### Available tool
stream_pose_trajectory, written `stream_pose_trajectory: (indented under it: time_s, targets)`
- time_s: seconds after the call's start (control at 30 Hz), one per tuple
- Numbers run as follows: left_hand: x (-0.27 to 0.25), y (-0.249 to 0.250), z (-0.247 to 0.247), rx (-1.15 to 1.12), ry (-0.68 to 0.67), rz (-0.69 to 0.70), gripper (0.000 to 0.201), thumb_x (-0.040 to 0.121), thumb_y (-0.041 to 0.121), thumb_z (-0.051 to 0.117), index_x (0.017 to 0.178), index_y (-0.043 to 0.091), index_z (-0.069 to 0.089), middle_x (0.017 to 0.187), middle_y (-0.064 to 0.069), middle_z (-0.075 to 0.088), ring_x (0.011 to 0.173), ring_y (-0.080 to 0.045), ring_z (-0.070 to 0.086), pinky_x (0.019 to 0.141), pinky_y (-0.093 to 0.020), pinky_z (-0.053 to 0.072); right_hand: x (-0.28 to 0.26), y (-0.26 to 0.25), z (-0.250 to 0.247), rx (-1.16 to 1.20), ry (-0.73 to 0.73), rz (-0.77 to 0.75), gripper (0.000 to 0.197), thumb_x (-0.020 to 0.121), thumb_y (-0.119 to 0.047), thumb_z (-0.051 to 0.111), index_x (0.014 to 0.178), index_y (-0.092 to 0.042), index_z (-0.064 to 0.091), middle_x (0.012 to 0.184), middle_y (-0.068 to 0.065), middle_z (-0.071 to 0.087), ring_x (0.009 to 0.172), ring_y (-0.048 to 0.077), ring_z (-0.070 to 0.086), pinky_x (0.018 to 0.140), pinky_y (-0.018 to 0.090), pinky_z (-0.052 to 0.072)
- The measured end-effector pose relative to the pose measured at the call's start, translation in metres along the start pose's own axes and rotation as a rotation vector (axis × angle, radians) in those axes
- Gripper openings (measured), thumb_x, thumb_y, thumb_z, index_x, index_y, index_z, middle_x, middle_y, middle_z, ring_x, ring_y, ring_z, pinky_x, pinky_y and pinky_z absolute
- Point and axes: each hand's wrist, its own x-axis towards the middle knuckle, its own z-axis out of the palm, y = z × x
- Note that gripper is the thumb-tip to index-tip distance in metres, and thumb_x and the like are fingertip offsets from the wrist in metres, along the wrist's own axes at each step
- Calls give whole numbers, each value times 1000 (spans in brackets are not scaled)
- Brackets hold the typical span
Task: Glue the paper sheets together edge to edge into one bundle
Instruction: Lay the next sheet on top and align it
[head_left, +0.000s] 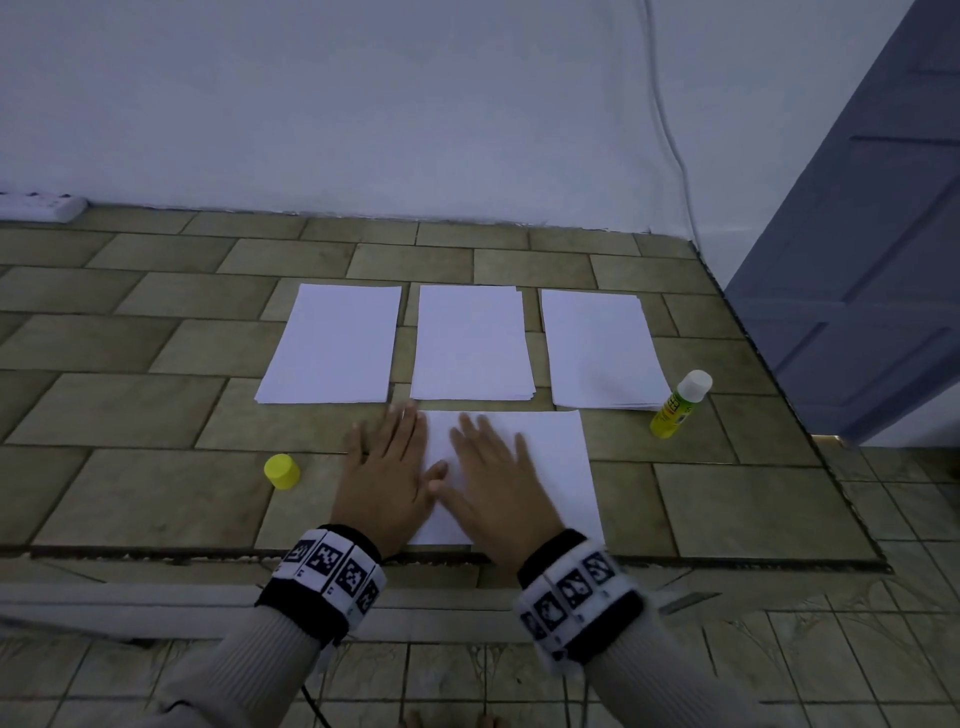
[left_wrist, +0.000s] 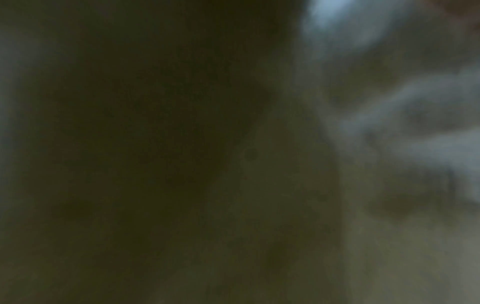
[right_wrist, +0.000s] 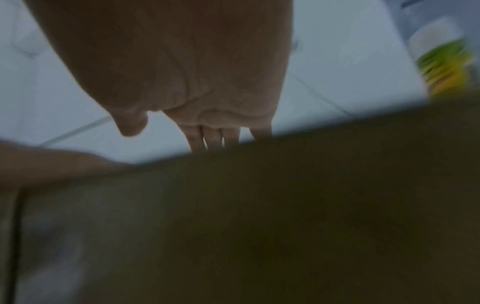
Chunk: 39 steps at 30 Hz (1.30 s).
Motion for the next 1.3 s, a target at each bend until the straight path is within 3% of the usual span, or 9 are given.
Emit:
stream_pose_trajectory:
  time_s: [0.1, 0.23, 0.33, 0.47, 0.63, 0.73, 0.97, 1.1, 1.3]
  targets:
    - [0, -3, 5, 64, -40, 12, 84, 98, 53, -7, 145, 4, 41, 154, -14, 35, 143, -31, 32, 111, -57, 10, 21, -8, 20, -15, 45, -64, 93, 78, -69, -10, 153, -15, 3, 161, -1, -2, 147, 11, -11, 117, 47, -14]
    - [2, -2, 6, 34, 13, 8, 75, 98, 52, 8, 147, 4, 37, 156, -12, 31, 144, -28, 29, 114, -55, 10, 25, 6, 29, -69, 84, -51, 101, 75, -72, -20, 153, -16, 11, 161, -2, 6, 148, 12, -3, 117, 47, -12]
    - [1, 0, 2, 41, 32, -17, 80, 99, 54, 2, 144, 2, 42, 152, -13, 38, 141, -28, 35, 111, -58, 25, 16, 29, 26, -109, 121, 31, 103, 75, -71, -27, 153, -17, 12, 161, -2, 8, 148, 13, 2, 117, 47, -9]
    - [1, 1, 4, 36, 42, -30, 80, 98, 54, 0, 146, 3, 38, 154, -13, 35, 143, -27, 32, 111, -56, 23, -7, 75, 14, -139, 119, 193, 99, 71, -71, -30, 153, -22, -3, 161, -7, -4, 147, 8, -8, 117, 44, -8]
    - [1, 1, 5, 56, 22, -24, 81, 99, 54, -3, 147, 2, 35, 154, -17, 33, 145, -30, 27, 112, -58, 23, -22, 96, 2, -215, 117, 309, 107, 68, -71, -35, 153, -19, 3, 161, -5, 2, 148, 10, -1, 117, 47, -3]
    - [1, 1, 4, 63, 18, -26, 81, 98, 55, -3, 147, 3, 34, 155, -16, 31, 145, -28, 26, 113, -59, 23, -17, 73, -2, -198, 127, 288, 108, 68, -71, -34, 153, -15, 0, 161, 0, -1, 149, 15, -3, 115, 48, -8]
    - [0, 0, 3, 46, 11, 2, 74, 100, 51, 7, 146, 2, 38, 154, -16, 33, 144, -29, 30, 110, -61, 26, 16, 11, 26, -80, 82, 18, 99, 75, -68, -20, 153, -14, 8, 161, 0, 3, 148, 12, -5, 113, 47, -17]
    - [1, -1, 3, 62, -4, -14, 79, 100, 53, 1, 144, 2, 41, 152, -16, 37, 141, -29, 35, 108, -61, 31, 15, 30, 26, -139, 107, 31, 98, 76, -70, -26, 153, -23, 10, 161, -2, 4, 148, 14, -1, 114, 48, -14]
    - [1, -1, 4, 68, 11, 1, 79, 99, 55, 1, 147, 4, 37, 155, -15, 32, 144, -29, 29, 112, -58, 25, -16, 93, 3, -197, 76, 210, 90, 72, -70, -28, 151, -35, -3, 161, -8, -4, 148, 13, -3, 117, 50, -1]
